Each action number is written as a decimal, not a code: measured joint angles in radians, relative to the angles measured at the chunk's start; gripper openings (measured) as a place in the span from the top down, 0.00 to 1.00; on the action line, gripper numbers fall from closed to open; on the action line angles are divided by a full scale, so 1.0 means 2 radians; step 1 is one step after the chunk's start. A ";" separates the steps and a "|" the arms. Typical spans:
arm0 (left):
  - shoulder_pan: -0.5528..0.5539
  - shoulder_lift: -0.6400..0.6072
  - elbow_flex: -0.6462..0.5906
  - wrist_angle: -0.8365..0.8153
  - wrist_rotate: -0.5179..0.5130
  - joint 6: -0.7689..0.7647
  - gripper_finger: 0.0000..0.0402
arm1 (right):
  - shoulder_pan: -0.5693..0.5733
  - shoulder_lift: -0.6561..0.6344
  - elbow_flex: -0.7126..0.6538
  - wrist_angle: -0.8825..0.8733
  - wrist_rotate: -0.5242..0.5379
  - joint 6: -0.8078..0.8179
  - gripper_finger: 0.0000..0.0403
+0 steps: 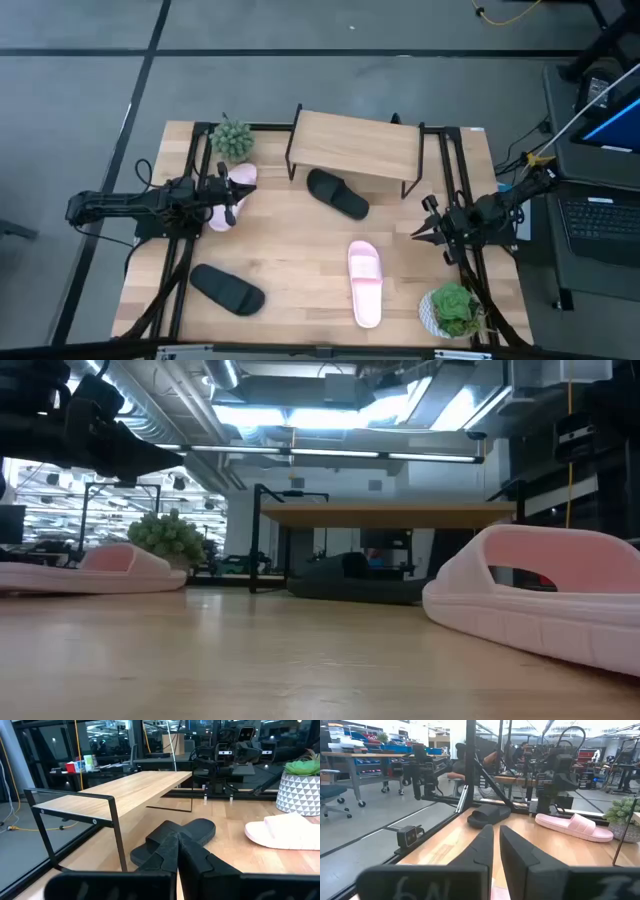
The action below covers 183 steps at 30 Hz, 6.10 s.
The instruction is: Pick and place slides into the shelf
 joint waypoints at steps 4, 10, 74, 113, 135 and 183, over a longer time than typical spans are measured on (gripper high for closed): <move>0.000 0.000 0.000 0.000 0.000 0.000 1.00 | 0.000 0.000 0.000 0.000 0.000 0.000 0.91; 0.000 0.000 0.000 0.000 0.000 0.000 1.00 | 0.000 0.000 0.000 0.000 0.000 0.000 0.91; 0.000 0.000 0.000 0.000 0.000 0.000 1.00 | 0.000 0.000 0.000 0.000 0.000 0.000 0.91; 0.000 0.000 0.000 0.000 0.000 0.000 1.00 | 0.000 0.000 0.000 0.000 0.000 0.000 0.91; 0.000 0.000 0.000 0.000 0.000 0.000 1.00 | 0.000 0.000 0.000 0.001 0.000 -0.039 0.91; 0.000 0.000 0.007 0.039 0.089 -0.003 1.00 | 0.000 0.000 0.000 0.006 0.074 0.038 0.99</move>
